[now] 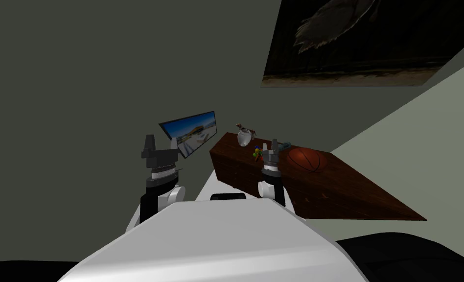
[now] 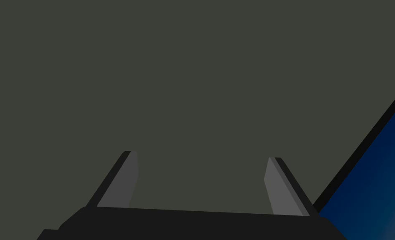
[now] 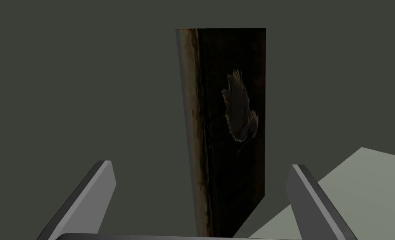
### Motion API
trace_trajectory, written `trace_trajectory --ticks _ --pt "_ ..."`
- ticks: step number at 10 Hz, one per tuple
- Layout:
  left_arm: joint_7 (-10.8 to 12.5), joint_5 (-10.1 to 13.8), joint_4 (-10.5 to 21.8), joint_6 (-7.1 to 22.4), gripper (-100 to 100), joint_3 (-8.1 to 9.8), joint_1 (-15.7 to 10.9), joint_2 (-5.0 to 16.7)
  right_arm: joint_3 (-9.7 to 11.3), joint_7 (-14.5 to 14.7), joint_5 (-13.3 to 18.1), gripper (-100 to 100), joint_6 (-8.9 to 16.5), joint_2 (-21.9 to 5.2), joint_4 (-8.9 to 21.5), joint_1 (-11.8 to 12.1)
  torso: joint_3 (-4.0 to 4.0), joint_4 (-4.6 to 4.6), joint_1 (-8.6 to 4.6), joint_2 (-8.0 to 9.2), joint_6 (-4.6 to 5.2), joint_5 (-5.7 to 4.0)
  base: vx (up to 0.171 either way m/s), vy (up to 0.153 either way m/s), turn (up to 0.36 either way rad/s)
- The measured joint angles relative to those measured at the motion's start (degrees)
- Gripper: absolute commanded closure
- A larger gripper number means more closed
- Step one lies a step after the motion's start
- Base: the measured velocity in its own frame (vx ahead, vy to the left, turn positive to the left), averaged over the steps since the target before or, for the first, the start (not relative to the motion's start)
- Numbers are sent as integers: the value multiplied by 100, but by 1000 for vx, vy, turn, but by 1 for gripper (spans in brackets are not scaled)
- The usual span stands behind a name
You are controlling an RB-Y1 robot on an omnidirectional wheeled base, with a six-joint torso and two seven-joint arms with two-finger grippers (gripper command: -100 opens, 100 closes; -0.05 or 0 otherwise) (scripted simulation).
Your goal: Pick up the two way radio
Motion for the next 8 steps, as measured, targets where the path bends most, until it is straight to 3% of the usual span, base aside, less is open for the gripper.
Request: trace_trajectory --ticks 4,8 --pt "0 0 0 0 0 -1 0 0 2 61 97 -100 176 -484 26 20 6 2 19 10 0 4 -31 48 23" --pt "0 0 0 0 0 -1 -1 -1 -5 210 316 -100 627 -857 56 50 11 4 29 18 0 7 -50 78 34"
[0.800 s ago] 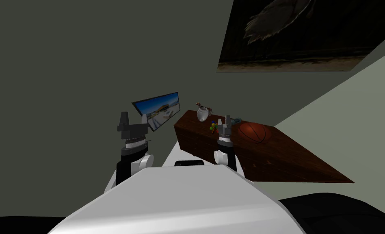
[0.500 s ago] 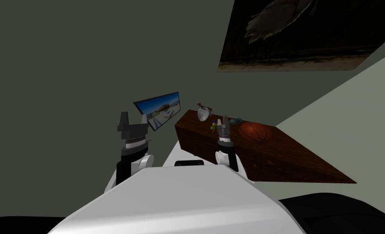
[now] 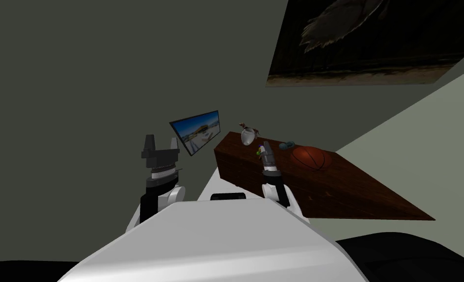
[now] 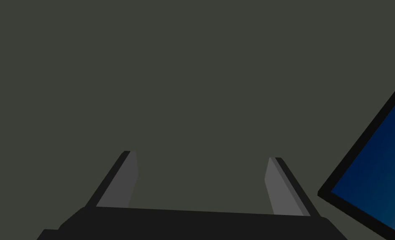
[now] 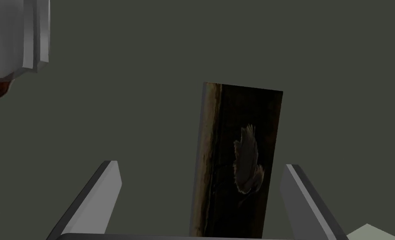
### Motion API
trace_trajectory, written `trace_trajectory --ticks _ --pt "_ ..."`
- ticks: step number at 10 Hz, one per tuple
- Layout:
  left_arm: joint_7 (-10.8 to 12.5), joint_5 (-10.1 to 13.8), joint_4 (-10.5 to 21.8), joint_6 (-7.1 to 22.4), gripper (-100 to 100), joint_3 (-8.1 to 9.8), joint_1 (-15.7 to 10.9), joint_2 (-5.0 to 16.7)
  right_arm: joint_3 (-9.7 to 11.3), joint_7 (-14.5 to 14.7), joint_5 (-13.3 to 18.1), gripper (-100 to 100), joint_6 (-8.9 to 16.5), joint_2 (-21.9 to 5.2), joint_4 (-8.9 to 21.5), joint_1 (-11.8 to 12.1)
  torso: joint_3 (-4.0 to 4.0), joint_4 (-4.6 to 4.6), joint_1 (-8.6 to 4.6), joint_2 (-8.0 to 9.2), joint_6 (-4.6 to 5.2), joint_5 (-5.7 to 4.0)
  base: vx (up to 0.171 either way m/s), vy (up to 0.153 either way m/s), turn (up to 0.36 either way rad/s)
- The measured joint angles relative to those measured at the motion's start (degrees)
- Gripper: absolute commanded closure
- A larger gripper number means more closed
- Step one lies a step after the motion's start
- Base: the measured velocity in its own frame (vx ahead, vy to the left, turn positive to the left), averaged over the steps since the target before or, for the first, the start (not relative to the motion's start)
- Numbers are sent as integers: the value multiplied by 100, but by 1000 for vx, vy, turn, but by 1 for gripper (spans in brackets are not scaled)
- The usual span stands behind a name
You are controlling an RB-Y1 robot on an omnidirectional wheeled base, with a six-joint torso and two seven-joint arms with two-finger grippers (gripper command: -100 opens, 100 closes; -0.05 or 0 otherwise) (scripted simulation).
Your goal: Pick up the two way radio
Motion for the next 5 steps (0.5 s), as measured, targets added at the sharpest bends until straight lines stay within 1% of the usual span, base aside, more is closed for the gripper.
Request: trace_trajectory --ticks 2,3,4,5 --pt "0 0 0 0 0 0 0 0 1 116 159 -100 298 -105 42 3 4 1 9 7 -1 2 -66 108 48" --pt "0 0 0 0 0 0 0 0 9 195 258 -100 498 -137 62 -30 3 2 14 5 -1 3 -61 112 39" --pt "0 0 0 0 0 0 0 0 21 280 360 -100 664 -161 88 13 4 1 14 6 0 3 -65 110 44" --pt "0 0 0 0 0 0 0 0 -28 330 430 -100 845 -254 82 47 4 2 12 7 0 3 -38 110 42"
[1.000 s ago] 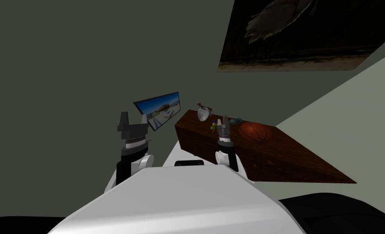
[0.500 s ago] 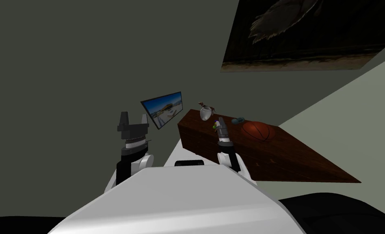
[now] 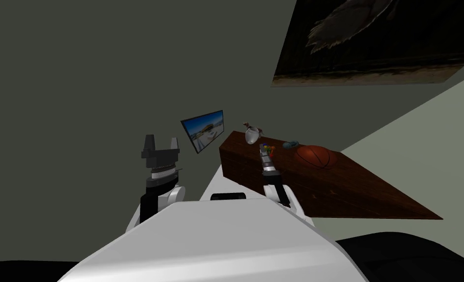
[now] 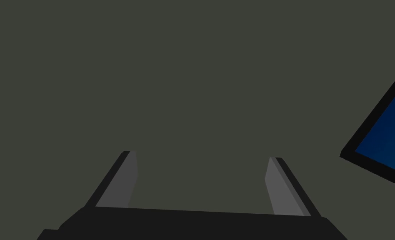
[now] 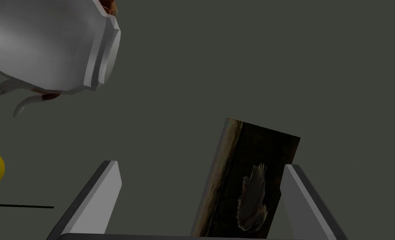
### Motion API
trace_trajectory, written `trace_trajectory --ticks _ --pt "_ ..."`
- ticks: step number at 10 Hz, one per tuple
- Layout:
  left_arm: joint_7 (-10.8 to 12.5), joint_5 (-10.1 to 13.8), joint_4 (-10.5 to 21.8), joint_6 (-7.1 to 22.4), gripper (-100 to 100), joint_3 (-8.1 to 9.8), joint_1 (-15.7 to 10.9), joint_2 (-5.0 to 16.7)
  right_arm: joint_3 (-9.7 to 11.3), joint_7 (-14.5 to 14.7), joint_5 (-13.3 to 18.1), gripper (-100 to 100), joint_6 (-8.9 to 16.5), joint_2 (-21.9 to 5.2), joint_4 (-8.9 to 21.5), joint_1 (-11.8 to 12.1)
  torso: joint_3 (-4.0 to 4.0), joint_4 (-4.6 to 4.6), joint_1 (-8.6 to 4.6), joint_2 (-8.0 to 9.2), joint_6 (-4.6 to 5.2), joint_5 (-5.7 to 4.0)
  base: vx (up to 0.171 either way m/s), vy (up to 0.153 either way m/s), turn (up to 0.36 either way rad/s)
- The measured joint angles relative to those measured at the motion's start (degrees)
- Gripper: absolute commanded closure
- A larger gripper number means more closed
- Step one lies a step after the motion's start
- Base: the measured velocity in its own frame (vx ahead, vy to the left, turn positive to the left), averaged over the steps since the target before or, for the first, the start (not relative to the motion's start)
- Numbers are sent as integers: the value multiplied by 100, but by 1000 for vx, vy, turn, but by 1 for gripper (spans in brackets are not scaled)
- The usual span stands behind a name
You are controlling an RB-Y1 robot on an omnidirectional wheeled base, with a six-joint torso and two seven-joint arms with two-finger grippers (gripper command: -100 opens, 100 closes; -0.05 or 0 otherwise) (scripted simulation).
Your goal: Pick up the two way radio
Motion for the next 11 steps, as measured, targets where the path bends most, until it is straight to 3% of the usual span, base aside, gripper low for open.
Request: trace_trajectory --ticks 2,7,11 --pt "0 0 0 0 0 0 0 0 -35 153 202 -100 371 -107 26 52 -7 -2 1 -12 0 0 -24 93 23" --pt "0 0 0 0 0 1 1 1 -68 506 595 -100 1004 -209 199 129 -12 -5 -20 -22 0 -5 -10 65 31" --pt "0 0 0 0 0 1 1 1 -234 773 893 -100 1587 -502 380 182 -17 -6 -18 -29 1 -4 11 60 17"
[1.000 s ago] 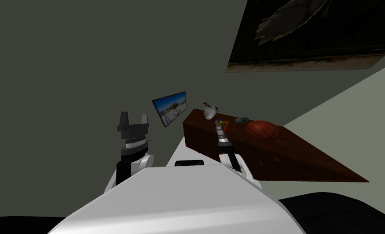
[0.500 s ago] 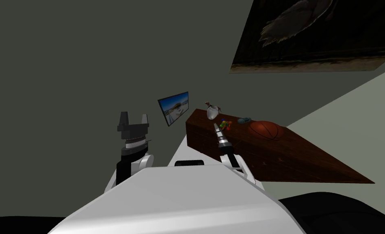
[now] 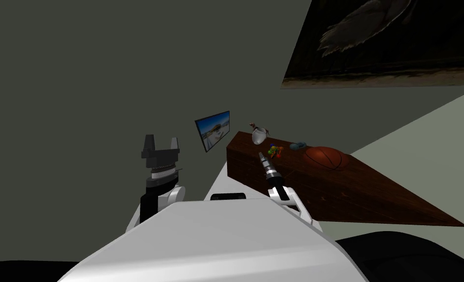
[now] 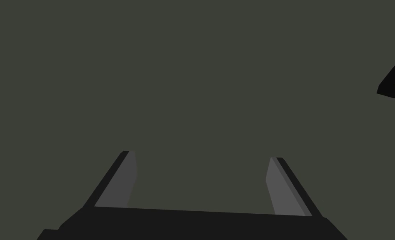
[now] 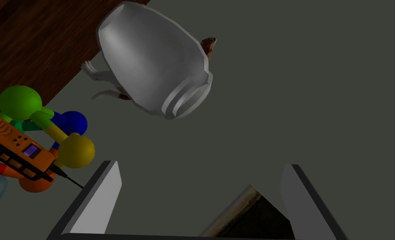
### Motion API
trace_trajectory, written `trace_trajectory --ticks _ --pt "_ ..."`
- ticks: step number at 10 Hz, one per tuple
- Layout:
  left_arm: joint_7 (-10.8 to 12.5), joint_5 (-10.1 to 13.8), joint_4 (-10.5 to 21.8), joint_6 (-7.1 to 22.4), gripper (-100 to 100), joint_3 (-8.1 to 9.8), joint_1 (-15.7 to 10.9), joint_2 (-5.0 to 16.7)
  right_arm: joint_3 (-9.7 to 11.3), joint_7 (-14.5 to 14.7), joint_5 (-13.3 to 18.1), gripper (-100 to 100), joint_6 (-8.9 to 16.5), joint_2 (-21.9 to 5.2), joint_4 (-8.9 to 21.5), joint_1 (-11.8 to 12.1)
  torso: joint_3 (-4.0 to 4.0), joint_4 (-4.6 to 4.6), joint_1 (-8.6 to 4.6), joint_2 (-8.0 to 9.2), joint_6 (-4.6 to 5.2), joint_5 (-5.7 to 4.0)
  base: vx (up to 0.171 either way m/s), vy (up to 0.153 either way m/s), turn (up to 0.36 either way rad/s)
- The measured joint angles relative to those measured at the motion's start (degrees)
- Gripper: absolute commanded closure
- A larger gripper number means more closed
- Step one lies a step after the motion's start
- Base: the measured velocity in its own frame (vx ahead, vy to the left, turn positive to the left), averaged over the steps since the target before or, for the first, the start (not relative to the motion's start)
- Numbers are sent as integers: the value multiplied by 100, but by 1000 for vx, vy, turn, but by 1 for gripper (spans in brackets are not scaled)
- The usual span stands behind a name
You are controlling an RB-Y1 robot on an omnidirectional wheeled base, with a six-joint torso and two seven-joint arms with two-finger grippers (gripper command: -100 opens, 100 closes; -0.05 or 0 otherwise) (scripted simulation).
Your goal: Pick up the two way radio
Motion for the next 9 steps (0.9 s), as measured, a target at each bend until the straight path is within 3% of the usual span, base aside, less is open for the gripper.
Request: trace_trajectory --ticks 5,7,9 --pt "0 0 0 0 0 0 0 0 -118 365 383 -100 626 -234 219 40 -5 -2 -9 -8 0 -2 29 41 17" --pt "0 0 0 0 0 0 1 0 -225 560 528 -100 1082 -586 249 78 -12 -4 -10 -22 0 -2 75 46 18" --pt "0 0 0 0 0 1 1 0 -386 779 778 -100 1222 -770 512 177 -14 -5 -14 -25 0 -2 64 29 6"
